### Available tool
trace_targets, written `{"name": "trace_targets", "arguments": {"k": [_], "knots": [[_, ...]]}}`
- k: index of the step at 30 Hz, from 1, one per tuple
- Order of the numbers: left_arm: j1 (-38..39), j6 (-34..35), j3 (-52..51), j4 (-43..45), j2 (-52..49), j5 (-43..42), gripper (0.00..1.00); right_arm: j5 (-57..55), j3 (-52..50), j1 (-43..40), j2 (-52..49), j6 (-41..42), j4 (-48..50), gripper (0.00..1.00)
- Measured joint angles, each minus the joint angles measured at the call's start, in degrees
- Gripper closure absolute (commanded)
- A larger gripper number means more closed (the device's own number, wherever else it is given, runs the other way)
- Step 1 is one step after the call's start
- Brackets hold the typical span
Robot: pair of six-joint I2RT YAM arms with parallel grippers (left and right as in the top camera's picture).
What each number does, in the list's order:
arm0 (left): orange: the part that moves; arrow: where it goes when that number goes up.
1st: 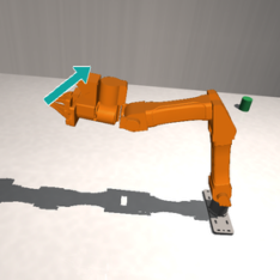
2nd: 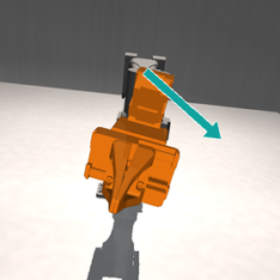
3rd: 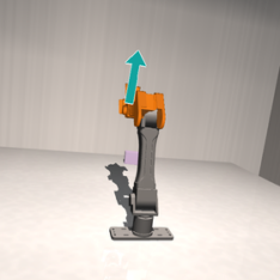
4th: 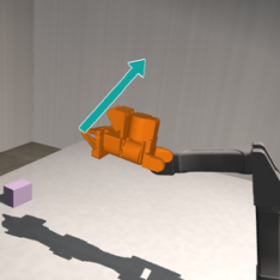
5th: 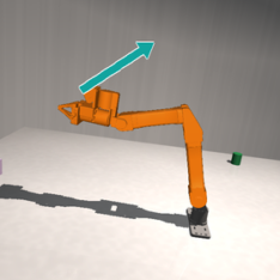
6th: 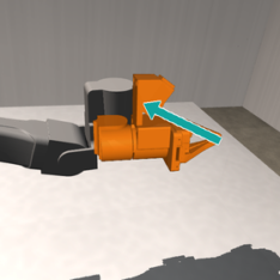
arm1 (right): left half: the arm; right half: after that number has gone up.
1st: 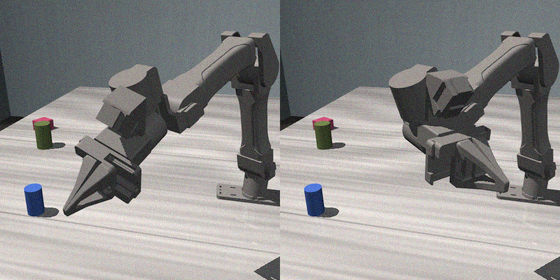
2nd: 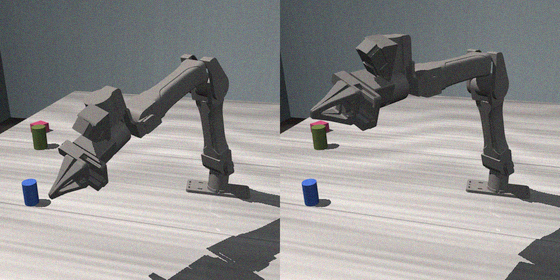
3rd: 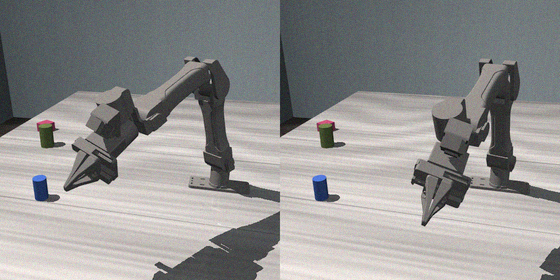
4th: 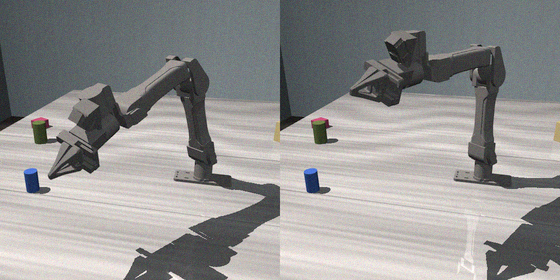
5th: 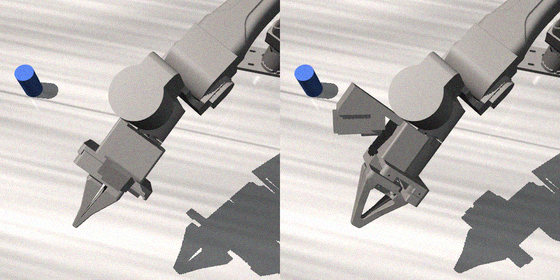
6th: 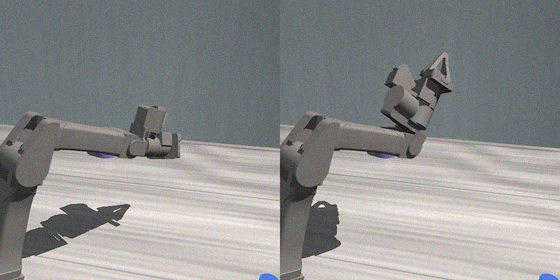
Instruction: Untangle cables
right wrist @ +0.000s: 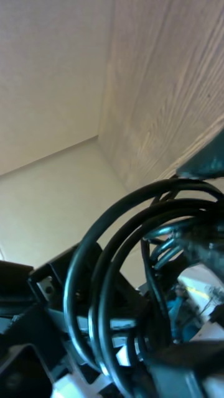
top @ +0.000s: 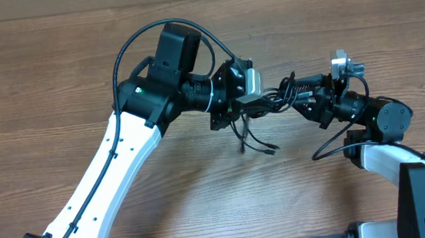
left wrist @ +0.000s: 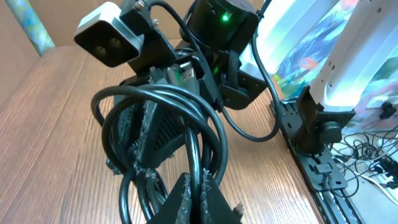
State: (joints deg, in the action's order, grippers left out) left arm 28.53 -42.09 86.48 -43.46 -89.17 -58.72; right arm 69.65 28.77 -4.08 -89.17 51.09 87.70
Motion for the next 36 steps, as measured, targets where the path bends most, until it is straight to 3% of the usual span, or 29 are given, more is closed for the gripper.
{"name": "trace_targets", "arguments": {"k": [2,8,11,19,36], "knots": [[-0.02,0.0,0.02,0.02,0.0,0.0,0.96,0.0,-0.02,0.0,0.0,-0.07,0.0,0.77],[0.0,0.0,0.0,0.04,0.0,-0.07,0.96,-0.11,0.0,0.0,0.0,0.15,-0.02,0.47],[0.0,0.0,0.02,-0.09,0.0,-0.28,0.96,-0.09,0.0,0.0,0.0,-0.02,0.0,0.42],[0.0,0.0,0.02,-1.75,0.0,-0.7,0.96,-0.94,0.0,0.0,0.0,-0.13,0.02,0.43],[0.55,0.0,0.02,-1.49,-1.16,-0.68,0.96,-1.11,0.0,0.0,0.0,-0.11,0.0,0.67]]}}
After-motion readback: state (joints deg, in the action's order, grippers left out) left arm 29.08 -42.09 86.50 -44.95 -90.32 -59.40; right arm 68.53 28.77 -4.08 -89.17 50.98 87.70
